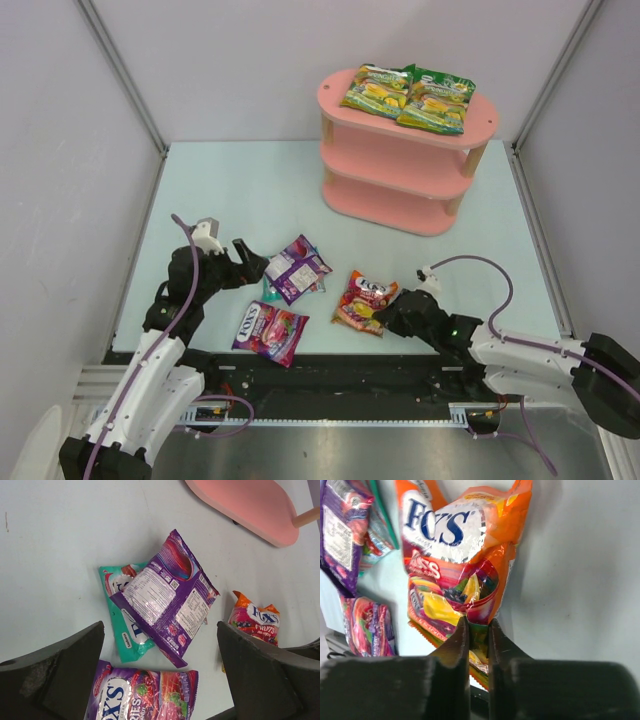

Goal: Place and organize the candy bags onto the shelf

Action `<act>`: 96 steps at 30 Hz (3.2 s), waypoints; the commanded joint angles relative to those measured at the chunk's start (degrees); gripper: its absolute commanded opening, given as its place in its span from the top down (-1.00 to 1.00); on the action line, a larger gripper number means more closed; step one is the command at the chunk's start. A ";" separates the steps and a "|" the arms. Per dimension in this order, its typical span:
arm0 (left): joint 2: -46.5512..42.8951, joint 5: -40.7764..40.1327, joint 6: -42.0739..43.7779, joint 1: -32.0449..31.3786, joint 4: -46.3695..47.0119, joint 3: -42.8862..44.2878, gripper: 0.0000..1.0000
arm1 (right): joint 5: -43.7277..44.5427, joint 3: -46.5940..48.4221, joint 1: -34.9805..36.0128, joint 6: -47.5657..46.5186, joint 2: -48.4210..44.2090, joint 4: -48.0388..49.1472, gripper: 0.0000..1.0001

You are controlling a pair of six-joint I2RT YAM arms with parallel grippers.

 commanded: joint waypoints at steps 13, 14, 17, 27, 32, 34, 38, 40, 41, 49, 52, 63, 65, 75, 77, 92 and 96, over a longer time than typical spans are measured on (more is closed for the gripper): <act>0.05 2.06 -0.62 -0.34 2.20 -0.08 -0.99 | -3.78 0.74 -15.83 -27.42 -7.63 21.94 1.00; 0.22 2.15 -0.62 -0.34 2.38 -0.17 -0.99 | -5.01 0.66 -19.24 -27.95 -6.39 24.24 1.00; 0.40 2.42 -0.61 -0.34 2.38 -0.08 -0.99 | -10.02 1.18 -24.09 -29.18 0.44 34.00 1.00; 1.01 3.12 -0.62 -0.25 2.73 -0.17 -1.00 | -17.77 9.35 -29.91 -35.51 23.04 56.42 1.00; 1.19 3.30 -0.62 -0.34 2.82 -0.17 -1.00 | -17.60 12.08 -30.52 -35.87 28.86 63.37 1.00; 1.28 3.38 -0.62 -0.34 2.91 -0.26 -0.99 | -16.98 13.39 -30.52 -35.60 31.57 65.74 1.00; 1.37 3.56 -0.62 -0.34 2.99 -0.26 -0.99 | -16.01 15.50 -30.87 -33.76 36.42 70.05 1.00; 1.37 3.65 -0.62 -0.34 2.99 -0.26 -0.99 | -16.01 16.73 -30.79 -32.26 39.13 72.51 1.00; 1.37 3.56 -0.62 -0.34 2.99 -0.26 -0.99 | -13.92 17.26 -30.87 -31.91 40.19 73.39 1.00; 1.28 3.74 -0.62 -0.25 3.08 -0.26 -0.99 | -10.47 23.06 -30.52 -30.06 47.58 76.30 1.00; 1.19 3.73 -0.53 -0.25 3.08 -0.26 -1.00 | -10.12 25.43 -30.53 -30.24 49.34 75.86 1.00; 1.10 3.74 -0.53 -0.34 3.08 -0.26 -0.99 | -8.89 30.97 -30.70 -31.82 53.38 73.58 -0.02; 1.10 3.74 -0.53 -0.34 2.99 -0.35 -1.00 | -9.59 32.03 -30.88 -32.17 53.83 73.22 -0.62; 0.93 3.65 -0.44 -0.34 2.99 -0.26 -0.99 | -11.34 27.21 -30.61 -34.90 46.37 68.65 -0.94; 0.93 3.73 -0.44 -0.34 3.17 -0.26 -0.99 | -11.26 24.05 -29.83 -34.72 42.69 67.07 -0.96; 0.75 4.61 -0.70 -0.34 3.43 -0.43 -1.00 | -6.95 17.00 -4.07 -30.00 18.49 27.44 -0.99; 0.66 4.88 -0.79 -0.34 3.43 -0.44 -0.99 | -9.93 17.09 -3.80 -29.36 23.66 28.12 -0.99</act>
